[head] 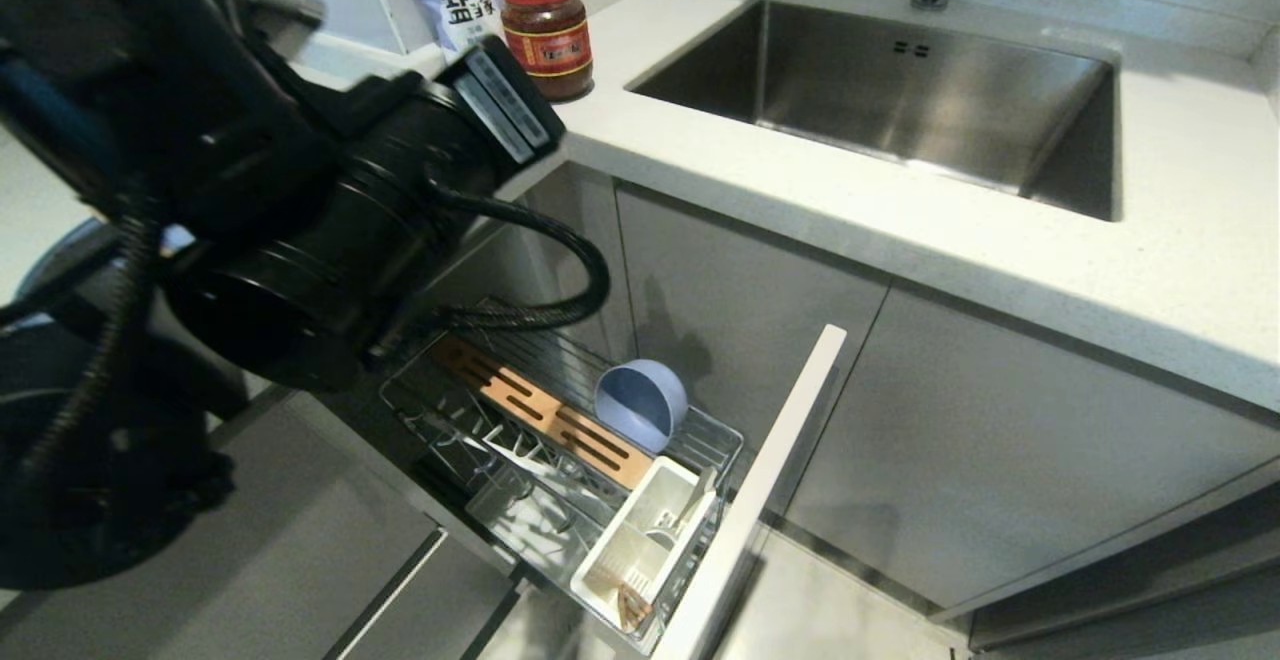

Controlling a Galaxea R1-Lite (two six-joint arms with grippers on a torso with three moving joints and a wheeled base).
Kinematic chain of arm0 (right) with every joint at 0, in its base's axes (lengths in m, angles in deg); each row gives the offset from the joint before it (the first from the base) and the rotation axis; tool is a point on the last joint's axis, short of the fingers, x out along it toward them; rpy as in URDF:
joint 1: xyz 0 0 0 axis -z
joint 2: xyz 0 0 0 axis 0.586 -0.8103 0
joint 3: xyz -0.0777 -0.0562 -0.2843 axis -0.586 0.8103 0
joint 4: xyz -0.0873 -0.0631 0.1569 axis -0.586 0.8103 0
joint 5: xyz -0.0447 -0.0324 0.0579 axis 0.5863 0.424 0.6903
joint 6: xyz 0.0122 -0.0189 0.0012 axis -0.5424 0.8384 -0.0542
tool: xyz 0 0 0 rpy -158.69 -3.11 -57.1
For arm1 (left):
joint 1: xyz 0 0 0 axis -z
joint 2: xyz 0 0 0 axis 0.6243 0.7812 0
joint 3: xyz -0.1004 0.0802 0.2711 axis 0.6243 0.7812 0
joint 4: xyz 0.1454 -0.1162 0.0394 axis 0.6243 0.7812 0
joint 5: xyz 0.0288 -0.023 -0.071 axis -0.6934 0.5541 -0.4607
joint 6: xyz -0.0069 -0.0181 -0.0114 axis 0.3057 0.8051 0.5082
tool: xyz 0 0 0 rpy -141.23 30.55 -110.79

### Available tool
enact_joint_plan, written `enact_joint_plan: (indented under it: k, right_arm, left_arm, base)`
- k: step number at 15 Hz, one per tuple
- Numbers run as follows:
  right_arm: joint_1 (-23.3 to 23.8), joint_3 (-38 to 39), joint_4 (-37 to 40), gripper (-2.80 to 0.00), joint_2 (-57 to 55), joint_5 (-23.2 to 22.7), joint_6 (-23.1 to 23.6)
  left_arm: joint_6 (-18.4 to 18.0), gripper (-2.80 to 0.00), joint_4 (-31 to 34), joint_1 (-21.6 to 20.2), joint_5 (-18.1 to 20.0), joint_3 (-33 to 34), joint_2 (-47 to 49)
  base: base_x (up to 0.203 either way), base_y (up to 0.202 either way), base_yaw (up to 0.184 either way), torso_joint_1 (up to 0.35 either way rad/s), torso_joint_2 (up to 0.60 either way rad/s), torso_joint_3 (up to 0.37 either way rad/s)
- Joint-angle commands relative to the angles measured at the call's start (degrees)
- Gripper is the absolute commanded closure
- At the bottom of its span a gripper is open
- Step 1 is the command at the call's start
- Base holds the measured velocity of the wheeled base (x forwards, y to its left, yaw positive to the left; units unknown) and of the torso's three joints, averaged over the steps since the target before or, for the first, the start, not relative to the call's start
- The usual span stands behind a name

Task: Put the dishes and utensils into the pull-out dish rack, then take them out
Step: Pick up the chopsticks and place it in the cupboard

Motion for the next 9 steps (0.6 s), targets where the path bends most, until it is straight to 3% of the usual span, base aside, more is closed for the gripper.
enact_joint_plan:
  k: [1, 4, 9]
  right_arm:
    - [0.01, 0.09, -0.03, 0.00, 0.24, 0.00, 0.00]
    - [-0.07, 0.09, -0.03, 0.00, 0.24, 0.00, 0.00]
    - [-0.07, 0.09, -0.03, 0.00, 0.24, 0.00, 0.00]
  left_arm:
    - [-5.17, 0.00, 1.00, -2.35, -0.35, -2.16, -7.81]
    - [-9.22, 0.00, 6.90, -12.40, 0.41, -5.22, -13.08]
    - [-9.76, 0.00, 24.60, -31.21, 3.76, -9.09, -20.31]
  base:
    - [0.000, 0.000, 0.000, 0.000, 0.00, 0.000]
    - [0.000, 0.000, 0.000, 0.000, 0.00, 0.000]
    - [0.000, 0.000, 0.000, 0.000, 0.00, 0.000]
